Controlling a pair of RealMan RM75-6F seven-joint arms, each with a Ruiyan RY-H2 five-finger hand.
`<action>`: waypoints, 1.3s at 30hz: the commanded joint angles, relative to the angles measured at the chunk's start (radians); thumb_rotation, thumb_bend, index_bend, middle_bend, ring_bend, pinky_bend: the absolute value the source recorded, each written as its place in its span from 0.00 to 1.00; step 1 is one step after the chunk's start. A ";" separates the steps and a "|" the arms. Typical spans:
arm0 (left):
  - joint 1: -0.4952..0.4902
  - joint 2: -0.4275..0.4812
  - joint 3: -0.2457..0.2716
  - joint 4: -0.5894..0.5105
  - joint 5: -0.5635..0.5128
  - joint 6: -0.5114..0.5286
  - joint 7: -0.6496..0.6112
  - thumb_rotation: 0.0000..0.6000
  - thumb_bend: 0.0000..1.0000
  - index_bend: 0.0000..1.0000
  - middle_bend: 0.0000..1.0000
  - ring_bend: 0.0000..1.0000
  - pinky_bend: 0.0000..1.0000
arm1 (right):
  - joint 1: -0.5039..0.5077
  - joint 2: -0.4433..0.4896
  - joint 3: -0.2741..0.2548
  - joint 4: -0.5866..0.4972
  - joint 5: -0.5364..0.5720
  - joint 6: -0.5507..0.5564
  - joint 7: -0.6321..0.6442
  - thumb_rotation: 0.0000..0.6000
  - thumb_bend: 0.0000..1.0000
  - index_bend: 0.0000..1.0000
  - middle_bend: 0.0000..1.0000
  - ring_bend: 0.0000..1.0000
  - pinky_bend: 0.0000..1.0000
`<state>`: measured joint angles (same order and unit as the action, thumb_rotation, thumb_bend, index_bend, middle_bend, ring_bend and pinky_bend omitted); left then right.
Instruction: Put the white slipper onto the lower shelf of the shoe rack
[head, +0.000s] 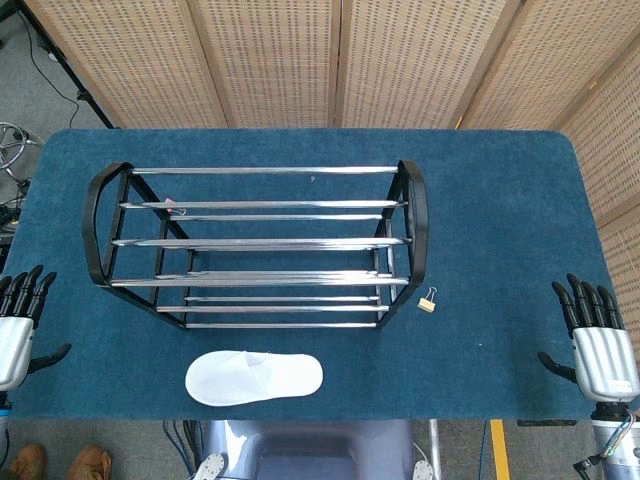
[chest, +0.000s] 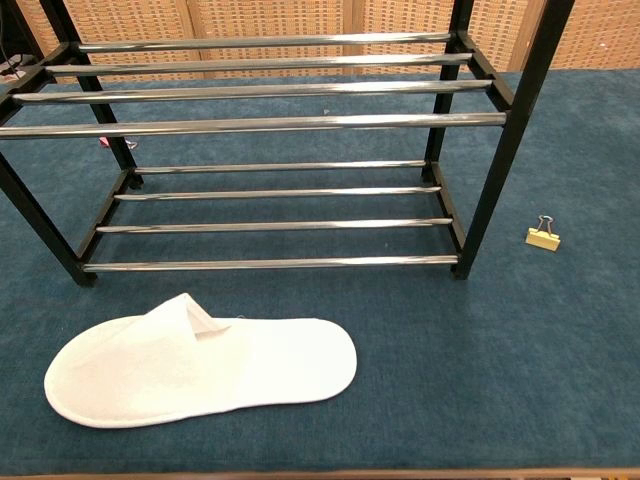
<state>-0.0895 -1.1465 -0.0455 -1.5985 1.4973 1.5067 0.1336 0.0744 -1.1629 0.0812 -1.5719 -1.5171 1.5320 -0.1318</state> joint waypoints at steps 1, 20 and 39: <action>0.001 0.000 0.001 -0.001 0.002 0.002 0.000 1.00 0.00 0.00 0.00 0.00 0.00 | -0.001 0.002 -0.001 -0.002 -0.002 0.001 0.000 1.00 0.00 0.00 0.00 0.00 0.00; -0.029 0.020 0.100 0.034 0.207 -0.022 -0.085 1.00 0.00 0.00 0.00 0.00 0.00 | 0.001 0.008 -0.006 -0.012 0.003 -0.015 0.001 1.00 0.00 0.00 0.00 0.00 0.00; -0.038 -0.053 0.242 0.178 0.459 -0.006 -0.065 1.00 0.00 0.00 0.00 0.00 0.00 | 0.002 0.019 -0.004 -0.026 0.022 -0.033 0.005 1.00 0.00 0.00 0.00 0.00 0.00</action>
<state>-0.1271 -1.1943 0.1925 -1.4241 1.9517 1.5019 0.0644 0.0764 -1.1435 0.0768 -1.5980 -1.4946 1.4989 -0.1269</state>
